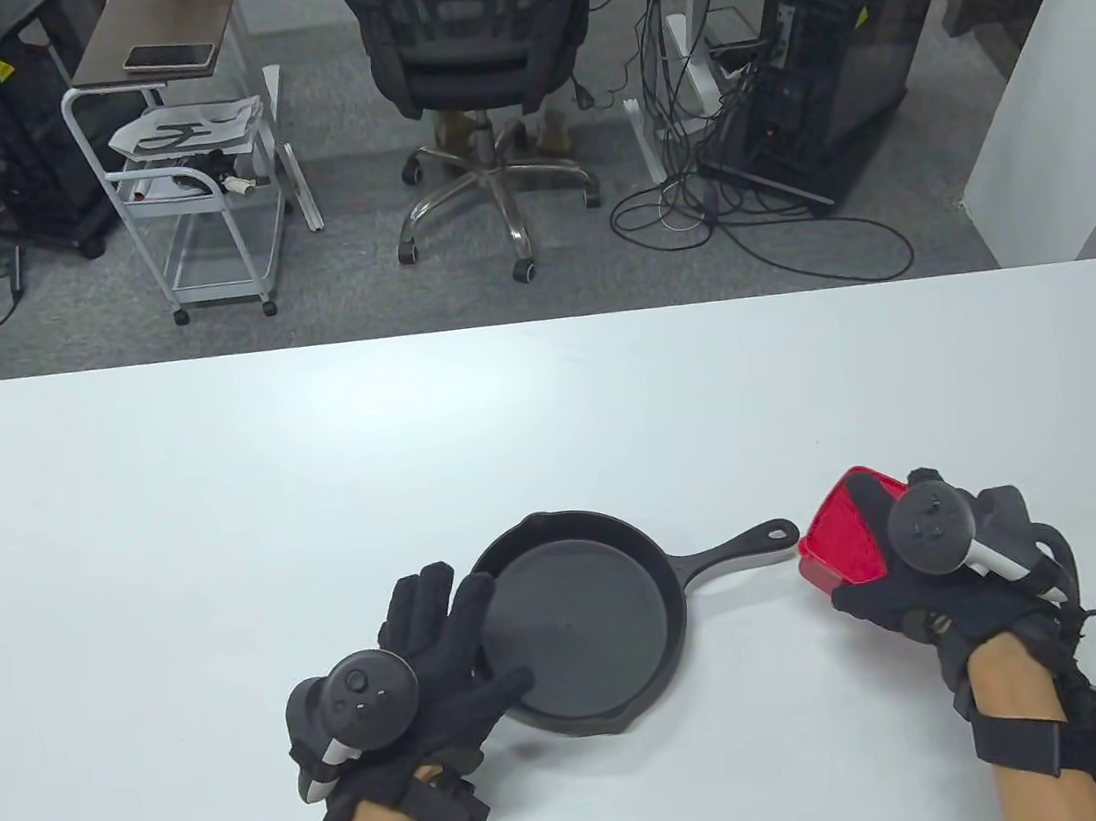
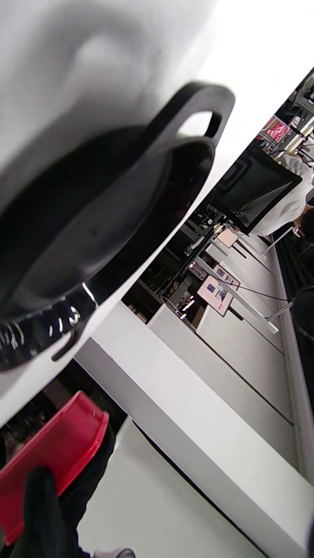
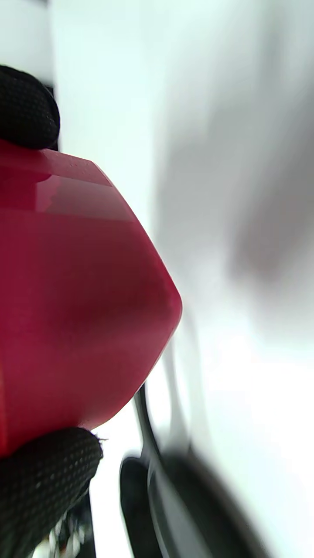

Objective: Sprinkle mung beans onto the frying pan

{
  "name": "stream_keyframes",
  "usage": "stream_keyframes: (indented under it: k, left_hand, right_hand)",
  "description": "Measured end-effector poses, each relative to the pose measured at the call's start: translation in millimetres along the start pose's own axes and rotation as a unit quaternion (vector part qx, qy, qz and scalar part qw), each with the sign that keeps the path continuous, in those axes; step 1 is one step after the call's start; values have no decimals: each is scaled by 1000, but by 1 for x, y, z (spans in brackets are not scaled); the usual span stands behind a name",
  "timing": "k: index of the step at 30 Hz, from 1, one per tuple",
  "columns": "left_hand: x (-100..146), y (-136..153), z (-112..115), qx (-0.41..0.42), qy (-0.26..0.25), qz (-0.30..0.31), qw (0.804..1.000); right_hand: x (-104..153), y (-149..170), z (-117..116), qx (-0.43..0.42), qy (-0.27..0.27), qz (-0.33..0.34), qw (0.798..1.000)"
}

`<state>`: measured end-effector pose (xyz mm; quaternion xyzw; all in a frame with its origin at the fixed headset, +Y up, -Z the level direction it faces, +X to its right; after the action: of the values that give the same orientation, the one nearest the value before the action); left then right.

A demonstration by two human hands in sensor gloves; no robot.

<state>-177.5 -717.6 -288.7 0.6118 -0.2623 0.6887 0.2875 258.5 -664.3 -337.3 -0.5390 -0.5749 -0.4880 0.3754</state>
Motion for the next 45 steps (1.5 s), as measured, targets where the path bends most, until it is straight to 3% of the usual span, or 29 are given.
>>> stream_keyframes:
  k: [5,11,16,18,22,24,29,35,39,45]
  left_hand:
    - [2,4,-8,99,8,-11,995]
    - [-2,20,-15,231,32,-31,972]
    - [0,26,-18,371,70,-38,925]
    - [0,29,-17,435,95,-45,894]
    - [-3,38,-12,503,177,-63,844]
    - [-6,43,-8,515,198,-78,831]
    - [-8,47,-6,526,181,-86,826]
    - [-7,57,-6,558,110,-113,815]
    - [-7,61,-6,570,84,-113,809]
    - [-5,61,1,586,80,-127,796]
  right_hand:
    - [33,-92,22,20,22,118,993]
    - [69,-193,23,41,24,233,971]
    - [90,-261,16,35,20,312,949]
    - [97,-282,14,25,14,333,943]
    - [99,-300,11,37,12,337,941]
    - [99,-302,8,40,6,335,941]
    - [96,-301,3,36,19,333,942]
    - [113,-304,3,52,176,286,941]
    - [116,-307,-6,36,190,267,944]
    - [118,-310,-14,32,254,275,927]
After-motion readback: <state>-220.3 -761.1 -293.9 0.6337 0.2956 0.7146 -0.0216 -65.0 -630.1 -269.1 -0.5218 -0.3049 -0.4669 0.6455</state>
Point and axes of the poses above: the tracker on the back of each hand, its own y axis roughly to the little-finger side, its own x axis roughly from the fingertips to the wrist, z = x × y, the point moved 3 cm from there along -x, roughly from the wrist to the fingertips, and after that the axes turned 15 degrees about -z, right-handed, at the moved point
